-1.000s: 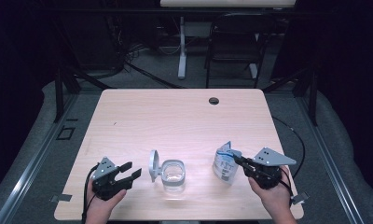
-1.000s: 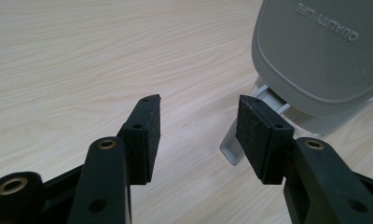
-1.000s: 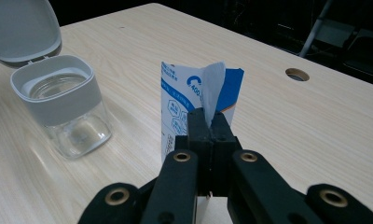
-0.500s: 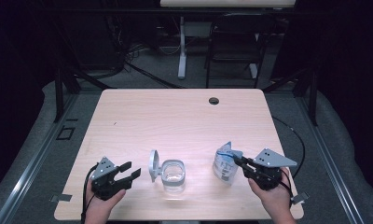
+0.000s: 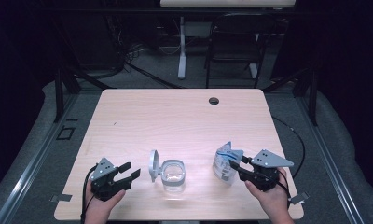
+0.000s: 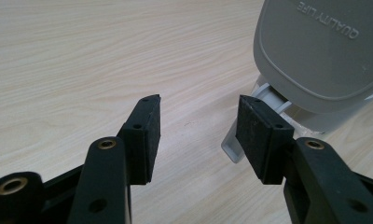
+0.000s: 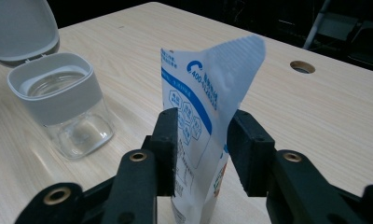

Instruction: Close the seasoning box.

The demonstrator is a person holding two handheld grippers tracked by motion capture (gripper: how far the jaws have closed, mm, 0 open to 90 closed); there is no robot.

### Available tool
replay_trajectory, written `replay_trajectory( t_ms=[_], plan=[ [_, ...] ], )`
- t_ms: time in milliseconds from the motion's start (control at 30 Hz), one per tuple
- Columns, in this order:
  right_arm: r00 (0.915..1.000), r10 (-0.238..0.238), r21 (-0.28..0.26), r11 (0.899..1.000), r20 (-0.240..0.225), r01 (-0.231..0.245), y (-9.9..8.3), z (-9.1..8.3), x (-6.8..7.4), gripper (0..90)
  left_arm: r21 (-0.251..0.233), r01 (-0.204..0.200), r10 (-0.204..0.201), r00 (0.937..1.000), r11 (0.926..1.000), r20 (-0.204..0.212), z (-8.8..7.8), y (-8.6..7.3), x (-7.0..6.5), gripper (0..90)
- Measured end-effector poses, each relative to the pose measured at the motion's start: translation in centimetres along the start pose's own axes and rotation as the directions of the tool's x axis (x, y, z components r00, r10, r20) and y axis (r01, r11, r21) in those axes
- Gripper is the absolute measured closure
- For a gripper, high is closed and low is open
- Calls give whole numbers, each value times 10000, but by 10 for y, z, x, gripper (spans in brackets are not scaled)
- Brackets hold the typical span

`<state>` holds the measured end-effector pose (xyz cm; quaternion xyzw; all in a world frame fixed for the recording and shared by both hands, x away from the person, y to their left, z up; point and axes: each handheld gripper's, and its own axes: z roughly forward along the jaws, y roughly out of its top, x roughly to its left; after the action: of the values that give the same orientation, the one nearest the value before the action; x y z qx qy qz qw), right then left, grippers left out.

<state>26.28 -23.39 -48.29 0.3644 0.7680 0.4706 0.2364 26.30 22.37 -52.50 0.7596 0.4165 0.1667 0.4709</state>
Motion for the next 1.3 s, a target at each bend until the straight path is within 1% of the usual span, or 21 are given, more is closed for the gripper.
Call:
replay_trajectory(
  t_ms=[67, 167, 233, 300, 367, 433, 467, 567, 733, 833, 1133, 1300],
  plan=[
    [10000, 12, 44, 10000, 50, -12, -2, 2, 1, 599, 17, 24, -24, 10000, 10000, 10, 0, 0, 0, 506],
    [9998, 56, 36, 10000, 165, -57, -6, 6, 2, 535, 14, 39, -39, 10000, 10000, 17, 0, -1, 0, 506],
    [9997, 117, 46, 9999, 224, -118, -8, 9, 2, 527, 14, 33, -33, 10000, 10000, 15, 0, -1, 0, 506],
    [9995, 184, 62, 9998, 254, -186, -11, 12, 2, 499, 6, 28, -28, 10000, 10000, 21, 0, -1, 0, 506],
    [9994, 107, 98, 9999, 330, -110, -14, 15, 3, 476, 8, 17, -17, 10000, 10000, 23, 0, -1, 0, 506],
    [9992, 179, 98, 9998, 357, -183, -17, 17, 3, 466, 50, 18, -18, 10000, 10000, -10, -1, -1, 0, 506],
    [9992, 174, 135, 9997, 350, -179, -18, 18, 4, 460, -13, 35, -35, 10000, 10000, -16, 0, -1, 0, 506],
    [9990, 193, 236, 9995, 396, -203, -21, 21, 4, 459, 11, 3, -3, 10000, 10000, -20, 0, -2, 1, 506],
    [9988, 261, 259, 9993, 405, -272, -25, 26, 4, 452, -9, 16, -16, 10000, 10000, 7, 0, -2, 1, 506],
    [9983, 309, 274, 9991, 502, -323, -29, 29, 5, 449, -2, 39, -39, 10000, 10000, -2, 0, -2, 1, 506],
    [9978, 475, 319, 9983, 464, -490, -39, 38, 5, 450, 0, 82, -82, 10000, 10000, 2, -1, -3, 3, 506],
    [9979, 461, 348, 9983, 460, -478, -44, 42, 6, 449, -28, 97, -97, 9999, 9999, -32, 0, -3, 3, 505]
  ],
)
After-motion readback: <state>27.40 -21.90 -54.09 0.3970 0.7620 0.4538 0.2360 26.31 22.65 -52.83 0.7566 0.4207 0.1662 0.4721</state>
